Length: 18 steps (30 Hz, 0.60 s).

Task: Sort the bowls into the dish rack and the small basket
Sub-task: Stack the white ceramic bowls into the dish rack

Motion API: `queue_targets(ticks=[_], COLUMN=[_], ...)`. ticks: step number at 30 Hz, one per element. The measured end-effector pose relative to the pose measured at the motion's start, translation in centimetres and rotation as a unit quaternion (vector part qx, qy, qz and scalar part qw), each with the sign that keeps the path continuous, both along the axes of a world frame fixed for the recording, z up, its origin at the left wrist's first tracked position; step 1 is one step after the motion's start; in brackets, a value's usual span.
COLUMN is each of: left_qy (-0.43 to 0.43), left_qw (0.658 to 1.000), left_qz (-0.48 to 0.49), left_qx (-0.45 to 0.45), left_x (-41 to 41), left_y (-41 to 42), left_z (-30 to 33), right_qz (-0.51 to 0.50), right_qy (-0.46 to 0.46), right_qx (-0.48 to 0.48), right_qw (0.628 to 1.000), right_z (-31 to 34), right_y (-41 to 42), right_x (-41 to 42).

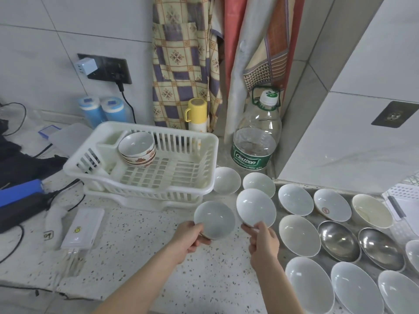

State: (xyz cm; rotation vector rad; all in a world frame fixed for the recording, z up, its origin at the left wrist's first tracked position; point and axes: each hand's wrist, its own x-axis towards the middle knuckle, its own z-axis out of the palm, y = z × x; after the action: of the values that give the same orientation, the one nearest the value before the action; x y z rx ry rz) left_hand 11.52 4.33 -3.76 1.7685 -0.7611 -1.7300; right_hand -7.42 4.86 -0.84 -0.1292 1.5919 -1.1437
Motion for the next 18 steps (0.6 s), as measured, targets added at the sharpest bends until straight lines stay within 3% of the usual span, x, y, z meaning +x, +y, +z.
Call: queue_targets(ticks=[4,9,13,18], left_qy=[-0.031,0.001,0.012,0.008], left_qw=[0.997,0.993,0.991,0.992], left_qz=[-0.071,-0.097,-0.072,0.004], left_qx=[-0.031,-0.073,-0.109,-0.128], left_x=[2.7,6.9,11.0,16.3], left_y=[0.0,-0.7,-1.7,-3.6], left_z=[3.1,7.0,8.9,9.7], right_qz=[-0.002,0.000,-0.007,-0.004], right_qy=[0.016,0.018,0.017,0.080], right_qx=[-0.075,-0.149,-0.181,-0.205], right_qw=[0.997,0.989,0.983,0.975], right_z=[4.0,8.1,9.5,9.5], right_y=[-0.7,-1.9,-2.7,-5.0], right_x=[2.2,5.4,8.2,11.5])
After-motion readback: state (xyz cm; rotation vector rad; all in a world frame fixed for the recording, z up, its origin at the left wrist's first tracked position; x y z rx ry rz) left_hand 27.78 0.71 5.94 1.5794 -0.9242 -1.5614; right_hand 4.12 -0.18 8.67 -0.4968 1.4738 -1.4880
